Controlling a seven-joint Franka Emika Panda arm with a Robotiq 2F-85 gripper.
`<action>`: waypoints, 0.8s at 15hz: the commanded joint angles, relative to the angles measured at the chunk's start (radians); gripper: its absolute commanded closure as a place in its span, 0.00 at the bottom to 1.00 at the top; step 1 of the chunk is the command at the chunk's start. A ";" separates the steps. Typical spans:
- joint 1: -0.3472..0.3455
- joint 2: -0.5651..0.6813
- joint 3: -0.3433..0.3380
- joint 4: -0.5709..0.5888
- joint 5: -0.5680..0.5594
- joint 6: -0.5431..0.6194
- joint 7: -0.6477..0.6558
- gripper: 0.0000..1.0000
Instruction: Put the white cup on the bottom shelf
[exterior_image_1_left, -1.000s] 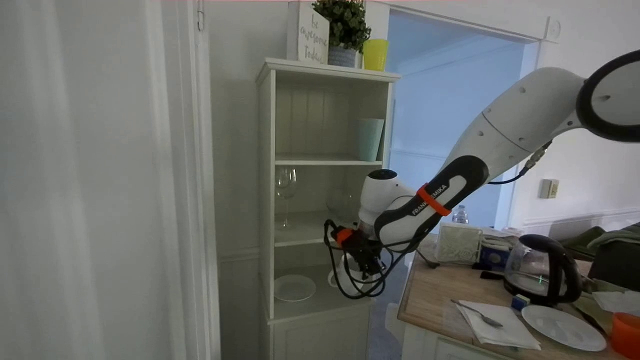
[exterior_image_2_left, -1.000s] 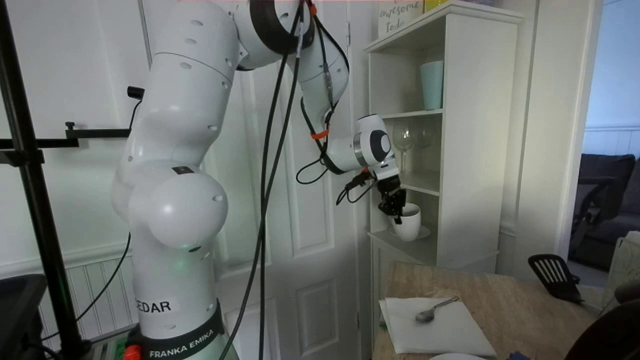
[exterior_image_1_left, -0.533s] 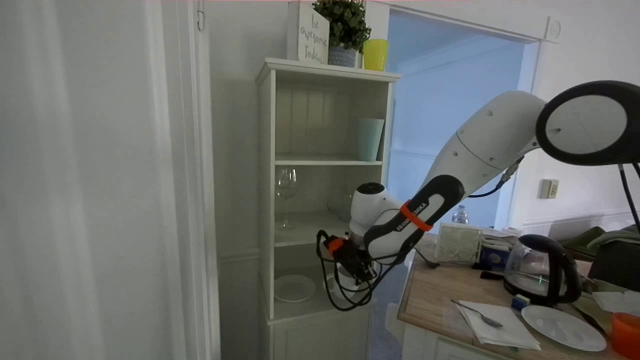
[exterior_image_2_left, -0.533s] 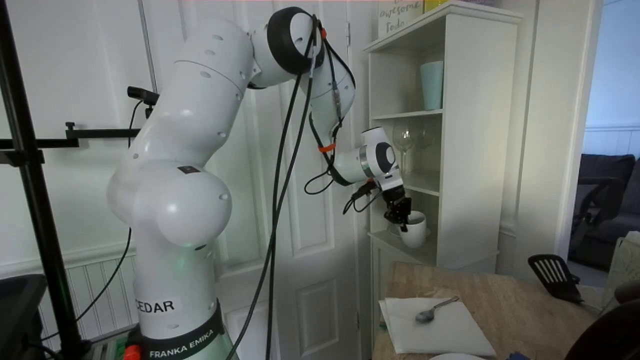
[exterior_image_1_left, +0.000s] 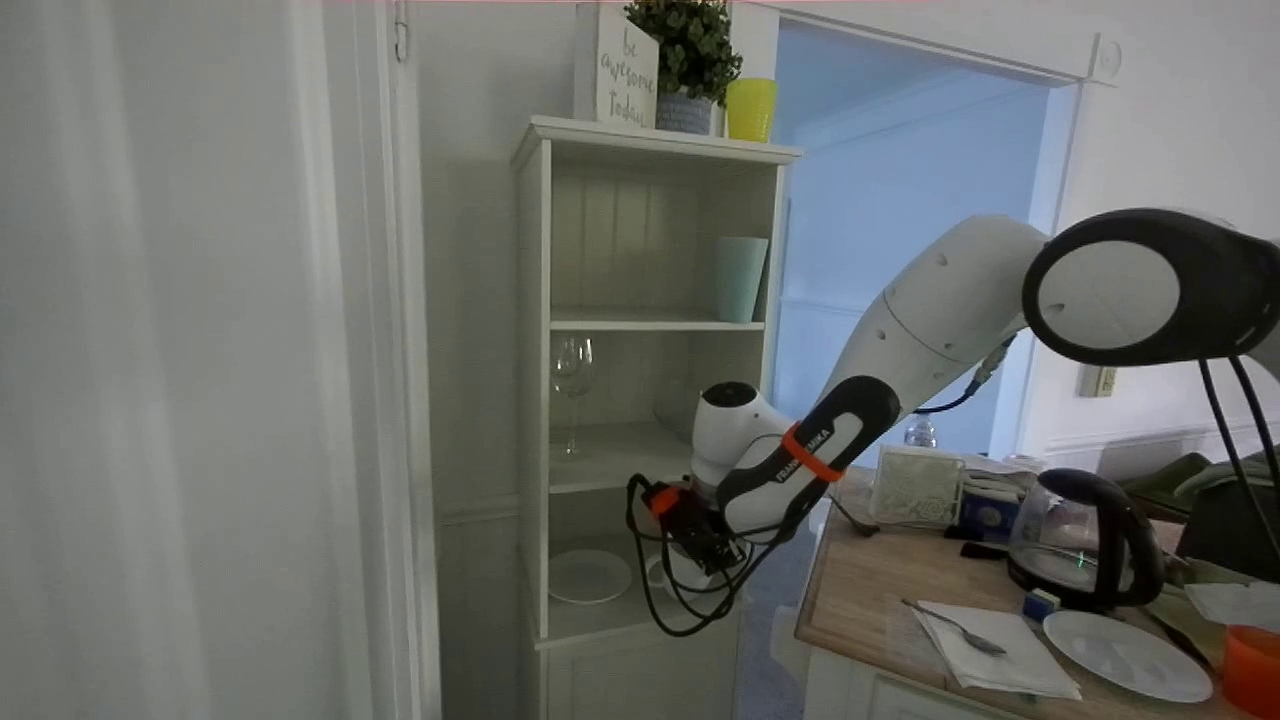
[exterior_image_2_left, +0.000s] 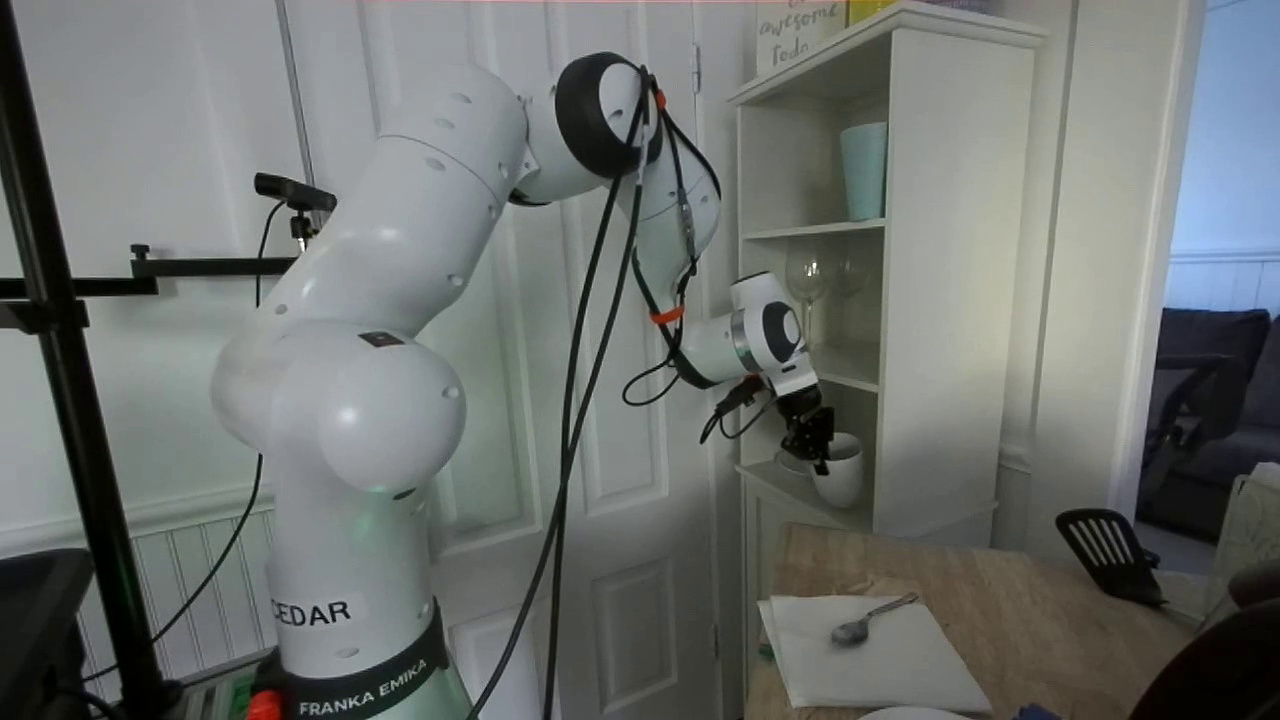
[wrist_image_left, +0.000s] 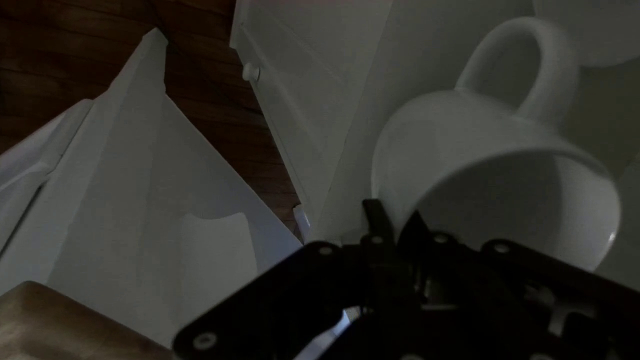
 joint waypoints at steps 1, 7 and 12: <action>0.018 0.043 -0.029 0.056 0.009 0.031 0.002 0.97; 0.028 0.073 -0.051 0.087 0.013 0.043 0.004 0.97; 0.030 0.083 -0.059 0.106 0.014 0.050 0.000 0.80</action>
